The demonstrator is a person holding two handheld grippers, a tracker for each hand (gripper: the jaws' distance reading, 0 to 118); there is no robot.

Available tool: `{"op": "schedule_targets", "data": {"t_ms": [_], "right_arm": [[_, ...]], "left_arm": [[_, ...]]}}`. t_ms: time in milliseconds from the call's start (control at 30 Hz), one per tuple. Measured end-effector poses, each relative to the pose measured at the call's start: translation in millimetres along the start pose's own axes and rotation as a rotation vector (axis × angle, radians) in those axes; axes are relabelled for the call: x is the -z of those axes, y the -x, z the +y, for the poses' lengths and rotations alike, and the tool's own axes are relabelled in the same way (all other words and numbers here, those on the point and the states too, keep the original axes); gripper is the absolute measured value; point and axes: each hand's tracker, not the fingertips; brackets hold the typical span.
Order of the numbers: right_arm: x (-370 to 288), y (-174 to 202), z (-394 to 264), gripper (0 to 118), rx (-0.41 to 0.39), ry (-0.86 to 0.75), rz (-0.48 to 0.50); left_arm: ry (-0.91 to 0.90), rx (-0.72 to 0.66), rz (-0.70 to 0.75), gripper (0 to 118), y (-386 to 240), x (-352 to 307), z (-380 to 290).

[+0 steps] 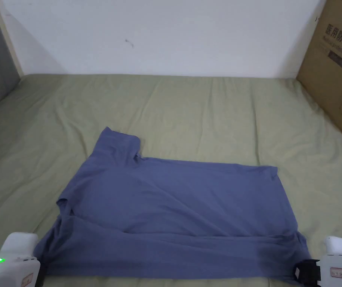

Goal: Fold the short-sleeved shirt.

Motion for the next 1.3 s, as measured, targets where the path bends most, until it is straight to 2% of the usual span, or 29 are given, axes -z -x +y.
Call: {"op": "schedule_targets", "data": {"t_ms": [33, 67, 100, 133, 267, 367, 400, 433, 467, 500, 533, 567, 633, 733, 900, 933, 967, 1000, 1033, 1100, 1133, 1200, 1300], "right_arm": [[-2, 1, -1, 38, 0.002, -0.007, -0.009], [-5, 2, 0, 46, 0.007, -0.012, -0.026], [-7, 1, 1, 56, 0.010, -0.014, -0.036], [-10, 0, 3, 57, 0.010, -0.020, -0.038], [-30, 12, 18, 57, -0.034, -0.090, -0.042], [-38, 23, 37, 56, -0.075, -0.136, 0.000], [-38, 27, 44, 55, -0.096, -0.136, 0.017], [-36, 33, 49, 50, -0.109, -0.141, 0.014], [-32, 36, 52, 35, -0.118, -0.142, 0.008], [-26, 40, 56, 9, -0.122, -0.139, 0.001], [-21, 42, 58, 4, -0.119, -0.132, 0.005], [-16, 42, 61, 0, -0.113, -0.097, 0.036], [-9, 45, 63, 0, -0.085, -0.107, 0.043], [-2, 46, 78, 0, -0.055, -0.111, 0.062], [15, 46, 131, 0, -0.061, -0.138, 0.065], [20, 45, 144, 3, -0.061, -0.145, 0.068], [28, 44, 163, 20, -0.062, -0.143, 0.067], [35, 43, 179, 55, -0.068, -0.131, 0.064], [47, 42, 197, 76, -0.077, -0.122, 0.050], [66, 39, 225, 79, -0.104, -0.117, 0.022], [77, 38, 240, 79, -0.100, -0.109, -0.017], [100, 32, 264, 79, -0.086, -0.093, -0.016], [127, 27, 284, 79, -0.019, -0.031, -0.016]], "left_arm": [[-0.001, -0.008, 0.003, 29, -1, -2, 1], [-0.001, -0.015, 0.015, 56, -1, -4, 1], [0.013, -0.022, 0.036, 94, 0, -7, 2], [0.011, -0.035, 0.036, 107, 2, -9, 3], [-0.080, -0.112, -0.024, 106, 4, -37, 14], [-0.130, -0.119, -0.048, 106, -2, -52, 32], [-0.160, -0.129, -0.063, 103, -4, -56, 38], [-0.190, -0.134, -0.097, 93, -8, -59, 45], [-0.194, -0.148, -0.127, 70, -11, -59, 50], [-0.173, -0.179, -0.142, 27, -14, -55, 57], [-0.170, -0.174, -0.137, 1, -18, -50, 61], [-0.175, -0.170, -0.137, 0, -24, -48, 64], [-0.166, -0.131, -0.104, 0, -37, -40, 73], [-0.146, -0.149, -0.106, 0, -45, -29, 84], [-0.136, -0.151, -0.113, 0, -53, -14, 105], [-0.132, -0.141, -0.111, 0, -55, -11, 110], [-0.127, -0.130, -0.108, 0, -56, -7, 116], [-0.123, -0.125, -0.105, 0, -57, -4, 120], [-0.120, -0.121, -0.101, 0, -58, -1, 124], [-0.115, -0.121, -0.104, 0, -58, 6, 133], [-0.112, -0.125, -0.107, 0, -58, 9, 137], [-0.111, -0.128, -0.107, 0, -57, 14, 144], [-0.102, -0.122, -0.091, 0, -55, 23, 154]]}}
